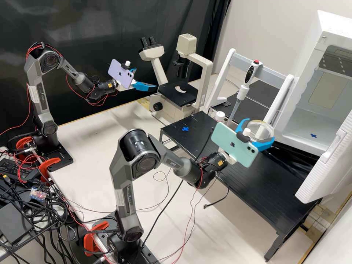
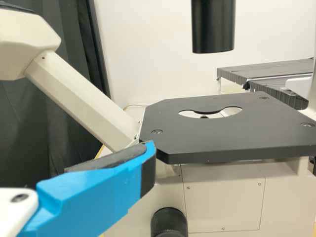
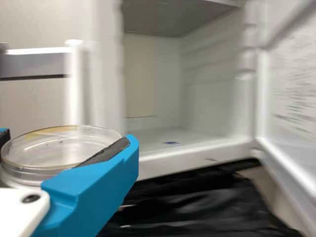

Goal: Move the petri dish to the microscope

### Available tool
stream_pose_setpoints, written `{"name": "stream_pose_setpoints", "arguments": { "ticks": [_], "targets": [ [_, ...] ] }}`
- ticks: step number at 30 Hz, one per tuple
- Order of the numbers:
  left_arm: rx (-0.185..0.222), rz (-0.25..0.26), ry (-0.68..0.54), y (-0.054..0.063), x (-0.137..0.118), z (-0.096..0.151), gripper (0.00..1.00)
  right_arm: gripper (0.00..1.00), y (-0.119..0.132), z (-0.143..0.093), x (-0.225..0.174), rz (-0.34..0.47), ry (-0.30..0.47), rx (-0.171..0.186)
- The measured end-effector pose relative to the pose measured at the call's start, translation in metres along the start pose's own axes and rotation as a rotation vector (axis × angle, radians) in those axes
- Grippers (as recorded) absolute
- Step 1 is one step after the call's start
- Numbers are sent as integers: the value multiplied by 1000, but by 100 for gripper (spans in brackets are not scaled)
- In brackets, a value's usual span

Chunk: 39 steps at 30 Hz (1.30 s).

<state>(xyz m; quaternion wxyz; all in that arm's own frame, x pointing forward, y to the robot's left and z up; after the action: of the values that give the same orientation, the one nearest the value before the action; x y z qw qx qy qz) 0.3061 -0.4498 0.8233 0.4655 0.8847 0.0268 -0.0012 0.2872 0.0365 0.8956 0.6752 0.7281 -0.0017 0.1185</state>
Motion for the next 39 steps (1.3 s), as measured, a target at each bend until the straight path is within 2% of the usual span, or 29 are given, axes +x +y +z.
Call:
{"name": "stream_pose_setpoints", "arguments": {
  "ticks": [5,9,12,14,17,18,20,25,28,35,39],
  "targets": [
    [0,0,0,0,0,0,100,0,-25,-24,-13,-90,81,-28],
    [0,0,0,0,0,0,100,0,-44,-45,-16,-138,141,-25],
    [0,0,0,0,0,0,100,0,-60,-60,-18,-198,201,-45],
    [0,0,0,0,0,0,100,0,-71,-68,-20,-230,211,-50],
    [0,0,0,0,0,0,100,0,-84,-81,-20,-273,229,-72],
    [0,0,0,0,0,0,100,0,-89,-87,-21,-291,248,-91],
    [0,0,0,0,0,0,100,0,-95,-94,-21,-305,266,-109],
    [0,0,0,0,0,0,100,0,-115,-121,-15,-322,315,-128],
    [0,0,0,0,0,0,100,0,-130,-132,-12,-347,333,-153],
    [0,0,0,0,0,0,100,0,-160,-146,0,-410,322,-203],
    [0,0,0,0,0,0,100,0,-177,-154,7,-450,327,-205]
  ]
}}
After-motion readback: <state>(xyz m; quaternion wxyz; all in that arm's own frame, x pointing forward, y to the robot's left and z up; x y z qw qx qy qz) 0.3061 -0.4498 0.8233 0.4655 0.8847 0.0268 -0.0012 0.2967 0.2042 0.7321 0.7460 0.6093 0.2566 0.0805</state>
